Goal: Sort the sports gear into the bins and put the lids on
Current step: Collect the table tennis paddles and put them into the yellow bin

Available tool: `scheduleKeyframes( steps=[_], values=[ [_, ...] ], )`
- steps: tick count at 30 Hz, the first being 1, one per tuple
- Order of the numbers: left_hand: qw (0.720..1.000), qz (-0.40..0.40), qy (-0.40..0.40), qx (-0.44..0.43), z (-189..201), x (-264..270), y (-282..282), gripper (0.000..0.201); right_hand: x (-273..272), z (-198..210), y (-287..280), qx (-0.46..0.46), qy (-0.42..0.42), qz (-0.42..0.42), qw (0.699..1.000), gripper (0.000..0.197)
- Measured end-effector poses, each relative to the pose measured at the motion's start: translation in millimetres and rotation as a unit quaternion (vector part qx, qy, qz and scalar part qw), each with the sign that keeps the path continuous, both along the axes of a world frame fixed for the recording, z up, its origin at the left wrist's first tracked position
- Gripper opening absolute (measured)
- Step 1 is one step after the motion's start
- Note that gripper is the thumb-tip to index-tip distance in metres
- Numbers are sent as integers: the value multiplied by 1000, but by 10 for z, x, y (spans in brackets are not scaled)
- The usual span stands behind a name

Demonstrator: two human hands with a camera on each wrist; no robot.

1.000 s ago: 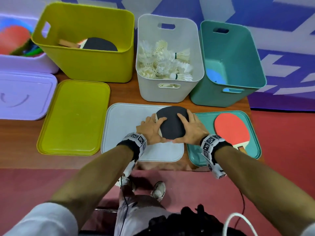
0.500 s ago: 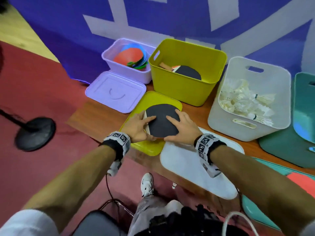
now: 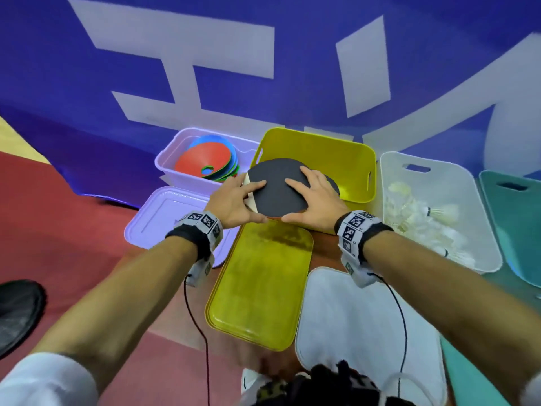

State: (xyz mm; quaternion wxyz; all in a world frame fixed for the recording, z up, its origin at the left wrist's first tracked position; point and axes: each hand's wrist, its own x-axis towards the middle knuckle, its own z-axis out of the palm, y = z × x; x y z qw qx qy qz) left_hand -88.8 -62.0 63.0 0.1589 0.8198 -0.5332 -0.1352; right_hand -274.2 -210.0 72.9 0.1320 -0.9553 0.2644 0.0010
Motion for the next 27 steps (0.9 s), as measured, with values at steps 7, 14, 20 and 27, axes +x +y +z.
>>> scheduleKeyframes(
  steps=[7,14,20,27],
  values=[
    [992,-113,-41,31,27,170,-770,106,-133,80,-387,1,-1,-89,996,93],
    [987,-127,-88,49,120,130,-1367,76,-159,35,-633,-12,56,-210,976,79],
    [989,-121,-64,57,-62,135,-1351,62,-236,-50,-635,3,104,-235,967,77],
    [992,-124,-34,0,-218,-4,-1274,59,-339,-123,-521,-12,104,-225,969,78]
  ],
)
